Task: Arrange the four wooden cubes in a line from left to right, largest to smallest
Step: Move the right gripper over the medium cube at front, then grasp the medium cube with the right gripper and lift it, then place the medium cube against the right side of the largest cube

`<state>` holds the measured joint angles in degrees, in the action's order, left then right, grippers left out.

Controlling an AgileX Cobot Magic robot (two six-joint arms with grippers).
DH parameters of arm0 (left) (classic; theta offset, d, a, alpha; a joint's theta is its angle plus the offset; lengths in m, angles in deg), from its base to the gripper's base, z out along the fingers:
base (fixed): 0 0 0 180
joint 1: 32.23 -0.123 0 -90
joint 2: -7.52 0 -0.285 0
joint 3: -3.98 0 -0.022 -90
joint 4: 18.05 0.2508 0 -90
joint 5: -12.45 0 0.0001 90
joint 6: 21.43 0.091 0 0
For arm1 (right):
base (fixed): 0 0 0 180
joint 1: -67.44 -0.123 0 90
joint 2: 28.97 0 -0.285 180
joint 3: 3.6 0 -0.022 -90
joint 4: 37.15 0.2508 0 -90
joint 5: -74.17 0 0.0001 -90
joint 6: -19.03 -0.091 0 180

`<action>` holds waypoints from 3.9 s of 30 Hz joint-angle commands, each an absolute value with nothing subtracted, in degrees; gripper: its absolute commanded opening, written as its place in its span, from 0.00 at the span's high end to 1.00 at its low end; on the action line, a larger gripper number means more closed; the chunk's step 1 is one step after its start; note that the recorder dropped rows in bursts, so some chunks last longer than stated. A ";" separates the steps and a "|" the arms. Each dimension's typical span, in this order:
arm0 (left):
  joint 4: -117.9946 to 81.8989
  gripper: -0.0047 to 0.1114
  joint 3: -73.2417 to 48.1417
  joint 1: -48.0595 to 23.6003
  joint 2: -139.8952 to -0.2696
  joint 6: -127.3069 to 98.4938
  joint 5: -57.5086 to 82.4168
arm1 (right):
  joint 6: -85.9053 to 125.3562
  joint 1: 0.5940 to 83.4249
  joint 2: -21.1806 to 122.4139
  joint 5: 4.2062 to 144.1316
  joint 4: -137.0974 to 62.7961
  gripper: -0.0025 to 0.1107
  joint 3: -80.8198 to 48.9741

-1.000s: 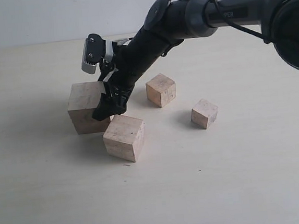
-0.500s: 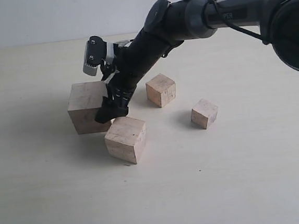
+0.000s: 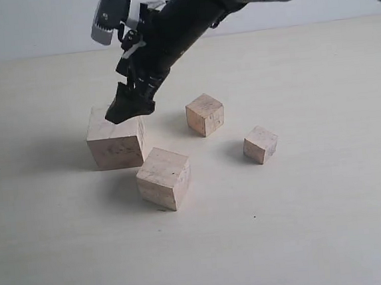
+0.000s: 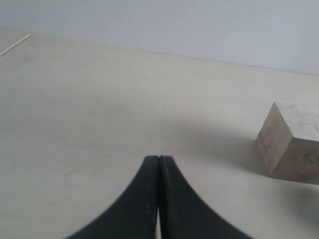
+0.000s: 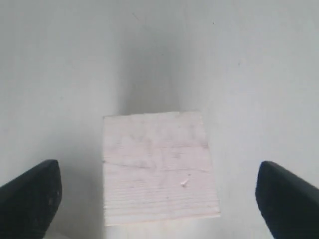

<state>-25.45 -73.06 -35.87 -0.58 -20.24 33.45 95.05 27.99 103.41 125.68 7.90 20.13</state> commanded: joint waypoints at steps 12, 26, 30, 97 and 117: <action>-25.36 0.96 -73.24 -35.52 -0.27 -20.18 33.07 | 66.67 27.72 96.44 141.87 -7.60 0.06 16.92; -25.36 0.96 -73.24 -35.52 -0.27 -20.18 33.07 | 65.47 22.17 92.83 126.22 -13.26 0.12 1.83; -25.36 0.96 -73.24 -35.52 -0.27 -20.18 33.07 | 65.47 22.17 92.83 120.50 -13.40 0.12 -0.62; -25.36 0.96 -73.24 -35.52 -0.27 -20.18 33.07 | 75.78 26.43 95.51 116.23 -22.62 0.98 2.66; -25.36 0.96 -73.24 -35.52 -0.27 -20.18 33.07 | 121.84 34.48 105.61 120.33 10.79 0.98 3.08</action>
<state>-25.45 -73.06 -35.87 -0.58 -20.24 33.45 119.78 34.12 104.64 123.90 8.10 2.72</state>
